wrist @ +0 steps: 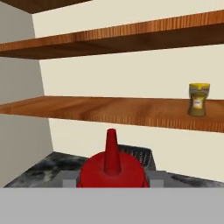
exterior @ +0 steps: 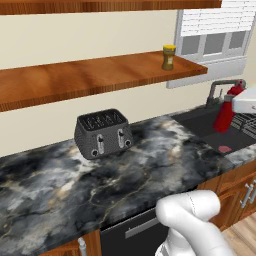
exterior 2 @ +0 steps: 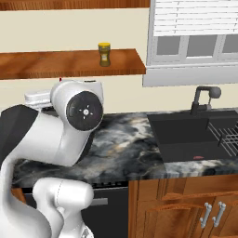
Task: Collect the turmeric, ketchup, and shaker from the cabinet and place them next to the stove.
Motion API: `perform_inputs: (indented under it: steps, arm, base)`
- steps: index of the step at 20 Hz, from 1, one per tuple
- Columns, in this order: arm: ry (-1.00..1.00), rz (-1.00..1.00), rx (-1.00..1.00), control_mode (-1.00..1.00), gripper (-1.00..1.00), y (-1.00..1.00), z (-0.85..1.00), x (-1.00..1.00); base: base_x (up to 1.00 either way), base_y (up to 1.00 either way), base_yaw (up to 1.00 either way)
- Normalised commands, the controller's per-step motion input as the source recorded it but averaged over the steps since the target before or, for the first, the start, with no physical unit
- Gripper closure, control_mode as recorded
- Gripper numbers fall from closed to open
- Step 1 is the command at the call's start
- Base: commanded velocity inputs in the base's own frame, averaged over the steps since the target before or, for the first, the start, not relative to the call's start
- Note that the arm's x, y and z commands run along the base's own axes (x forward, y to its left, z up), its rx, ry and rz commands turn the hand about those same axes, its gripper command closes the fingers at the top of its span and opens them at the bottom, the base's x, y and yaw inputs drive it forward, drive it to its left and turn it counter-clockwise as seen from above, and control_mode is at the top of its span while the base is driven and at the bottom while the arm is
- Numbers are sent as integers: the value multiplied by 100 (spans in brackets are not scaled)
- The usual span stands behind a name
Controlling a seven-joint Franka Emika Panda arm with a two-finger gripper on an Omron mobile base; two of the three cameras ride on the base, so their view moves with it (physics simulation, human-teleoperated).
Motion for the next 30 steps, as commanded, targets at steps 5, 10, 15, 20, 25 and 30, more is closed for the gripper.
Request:
perform_inputs:
  steps: [5, 10, 15, 20, 25, 30]
  arm:
    - [0, 0, 0, 100, 100, -18, -11, -49]
    - [0, 0, 0, 100, 100, 0, 0, 0]
    - [0, 0, 0, 100, 100, 0, 0, 0]
    - [0, 0, 0, 100, 100, 0, 0, 0]
    - [0, 0, 0, 100, 100, 0, 0, 0]
    - [0, 0, 0, 100, 100, 0, 0, 0]
  base:
    - [-22, -1, 0]
    - [-46, -13, -2]
    - [-58, -82, -29]
    - [-18, -86, -45]
    - [0, -71, -53]
    - [5, -73, -55]
